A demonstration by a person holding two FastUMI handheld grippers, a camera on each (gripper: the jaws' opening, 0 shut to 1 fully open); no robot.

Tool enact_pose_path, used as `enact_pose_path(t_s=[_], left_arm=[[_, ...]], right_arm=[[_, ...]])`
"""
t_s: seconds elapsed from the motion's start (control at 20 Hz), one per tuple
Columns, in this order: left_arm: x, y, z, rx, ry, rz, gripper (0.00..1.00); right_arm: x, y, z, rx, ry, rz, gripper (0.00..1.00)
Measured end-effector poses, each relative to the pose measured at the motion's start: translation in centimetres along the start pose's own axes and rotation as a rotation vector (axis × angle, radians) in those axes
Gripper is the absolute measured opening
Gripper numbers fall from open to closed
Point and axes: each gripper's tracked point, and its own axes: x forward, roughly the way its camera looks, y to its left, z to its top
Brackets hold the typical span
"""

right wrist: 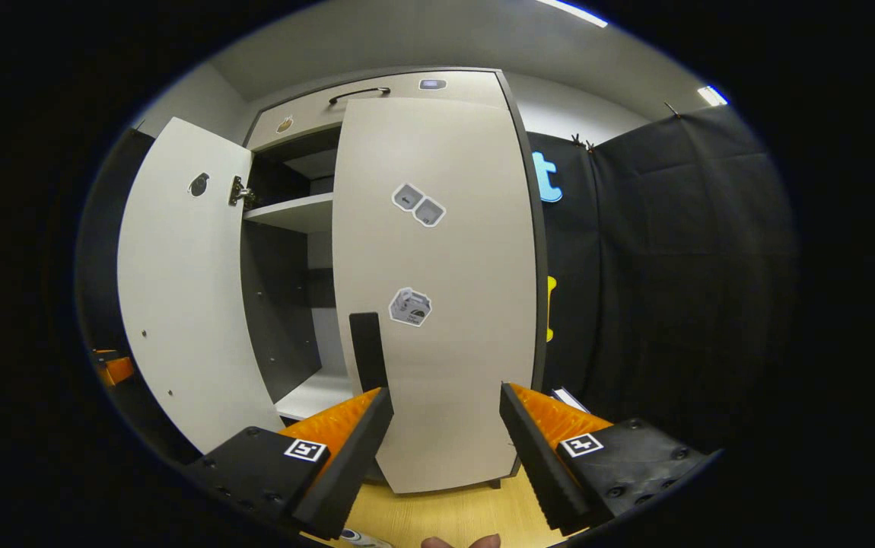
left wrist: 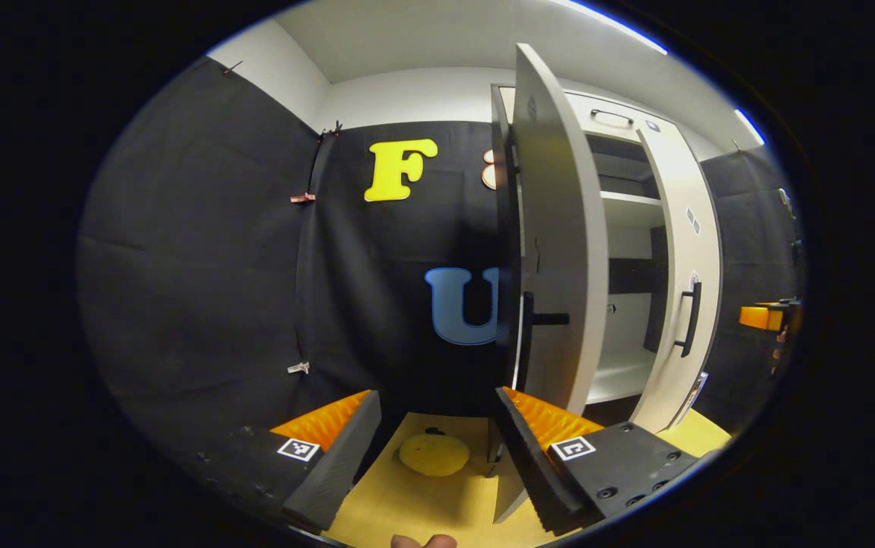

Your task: Grasp the bottle in the cabinet with the left hand and place it on the coaster, then close the right door with the right hand and the left door with the left hand.

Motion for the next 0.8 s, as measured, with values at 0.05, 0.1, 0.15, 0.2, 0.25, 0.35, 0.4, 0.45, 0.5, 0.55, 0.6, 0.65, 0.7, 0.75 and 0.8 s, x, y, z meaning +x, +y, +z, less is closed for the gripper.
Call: enact_pose_path(t_s=[0.05, 0.1, 0.15, 0.2, 0.25, 0.35, 0.4, 0.45, 0.5, 0.55, 0.6, 0.65, 0.7, 0.75, 0.8], left_arm=[[0.9, 0.0, -0.3, -0.004, 0.005, -0.001, 0.95], [1.6, -0.1, -0.6, -0.009, 0.011, -0.003, 0.94], [1.8, 0.0, -0.8, -0.012, 0.009, -0.008, 0.94], [2.1, -0.3, -0.7, -0.012, 0.007, -0.019, 0.95], [2.5, -0.8, -0.5, -0.007, -0.002, -0.021, 0.95], [2.7, -1.2, -0.4, 0.015, -0.015, -0.009, 0.94], [2.7, -1.5, -0.5, 0.011, -0.015, -0.006, 0.93], [2.4, -1.8, -0.6, 0.001, -0.014, -0.005, 0.94], [2.2, -2.2, -0.6, -0.006, -0.009, -0.004, 0.95], [2.0, -2.7, -0.8, -0.005, -0.006, -0.002, 0.95], [1.9, -3.2, -0.8, -0.001, -0.007, -0.001, 0.95], [1.7, -3.9, -0.7, 0.004, -0.006, -0.004, 0.95], [1.5, -4.7, -0.7, 0.004, -0.004, -0.01, 0.95], [1.5, -5.7, -0.8, 0.0, 0.001, -0.021, 0.92], [1.5, -6.7, -0.8, -0.004, 0.005, -0.037, 0.92]], right_arm=[[-0.4, -0.5, -0.1, -0.009, 0.002, -0.009, 0.96], [-0.7, -0.9, -0.3, -0.017, 0.003, -0.018, 0.96], [-1.0, -1.4, -0.4, -0.022, 0.008, -0.026, 0.96], [-1.3, -1.8, -0.6, -0.023, 0.013, -0.032, 0.96], [-1.6, -2.2, -0.6, -0.021, 0.014, -0.036, 0.96], [-2.1, -3.1, -0.7, -0.013, 0.017, -0.046, 0.96], [-2.1, -3.6, -0.8, -0.007, 0.019, -0.05, 0.96], [-2.2, -3.8, -1.0, -0.004, 0.023, -0.051, 0.96], [-2.2, -3.9, -1.2, -0.002, 0.027, -0.05, 0.96], [-2.2, -4.0, -1.4, -0.003, 0.033, -0.045, 0.96], [-2.2, -4.1, -1.6, -0.005, 0.036, -0.04, 0.96], [-2.2, -4.2, -1.8, -0.006, 0.038, -0.035, 0.96], [-2.1, -4.3, -1.9, -0.006, 0.039, -0.029, 0.96], [-2.1, -4.4, -2.0, -0.005, 0.041, -0.024, 0.96], [-2.0, -4.5, -2.1, -0.005, 0.042, -0.019, 0.96]])
